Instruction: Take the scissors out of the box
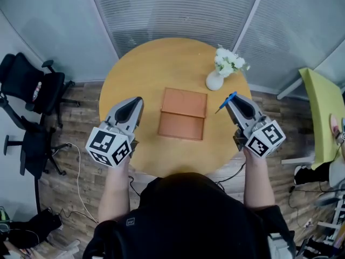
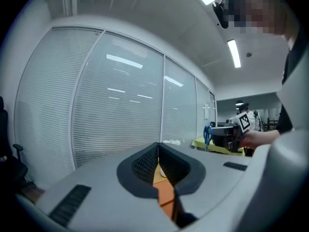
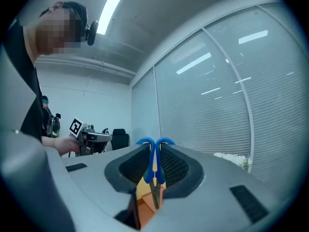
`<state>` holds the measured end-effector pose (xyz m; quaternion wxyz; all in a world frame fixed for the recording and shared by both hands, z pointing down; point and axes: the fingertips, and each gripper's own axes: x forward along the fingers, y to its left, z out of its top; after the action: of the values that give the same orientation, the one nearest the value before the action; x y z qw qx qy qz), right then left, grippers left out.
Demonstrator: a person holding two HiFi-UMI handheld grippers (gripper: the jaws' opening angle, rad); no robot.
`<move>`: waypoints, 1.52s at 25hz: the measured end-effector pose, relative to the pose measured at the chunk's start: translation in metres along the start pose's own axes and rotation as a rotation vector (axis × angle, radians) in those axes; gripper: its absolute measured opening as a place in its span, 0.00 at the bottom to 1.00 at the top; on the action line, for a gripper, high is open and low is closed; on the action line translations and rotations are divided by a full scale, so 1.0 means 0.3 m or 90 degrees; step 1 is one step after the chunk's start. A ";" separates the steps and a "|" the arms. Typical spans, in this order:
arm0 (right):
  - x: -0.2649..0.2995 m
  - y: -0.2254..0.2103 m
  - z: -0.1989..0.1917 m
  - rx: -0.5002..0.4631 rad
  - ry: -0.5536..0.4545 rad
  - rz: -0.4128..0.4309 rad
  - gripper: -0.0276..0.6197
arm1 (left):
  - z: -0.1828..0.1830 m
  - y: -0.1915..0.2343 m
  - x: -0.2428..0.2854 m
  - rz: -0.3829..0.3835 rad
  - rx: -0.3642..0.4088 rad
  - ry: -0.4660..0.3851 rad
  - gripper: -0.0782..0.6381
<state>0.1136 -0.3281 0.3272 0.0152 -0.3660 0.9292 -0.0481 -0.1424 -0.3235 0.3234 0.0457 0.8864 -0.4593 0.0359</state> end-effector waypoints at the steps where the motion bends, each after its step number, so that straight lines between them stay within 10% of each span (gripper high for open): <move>1: -0.022 -0.008 0.024 0.003 -0.014 -0.006 0.17 | 0.010 0.003 -0.010 0.004 -0.002 -0.005 0.13; 11: -0.071 0.016 0.185 0.030 -0.061 0.052 0.17 | 0.042 0.017 -0.024 0.013 0.040 0.013 0.13; 17: -0.083 0.018 0.219 0.007 -0.114 -0.022 0.17 | 0.068 -0.029 0.009 0.031 0.033 -0.016 0.13; 38: -0.099 -0.019 0.092 -0.070 -0.031 -0.062 0.17 | -0.050 -0.098 0.046 0.016 0.021 0.014 0.13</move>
<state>0.1410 -0.3140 0.3000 0.0152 -0.4124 0.9108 0.0110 -0.1107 -0.3163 0.3383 0.0356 0.8808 -0.4690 0.0537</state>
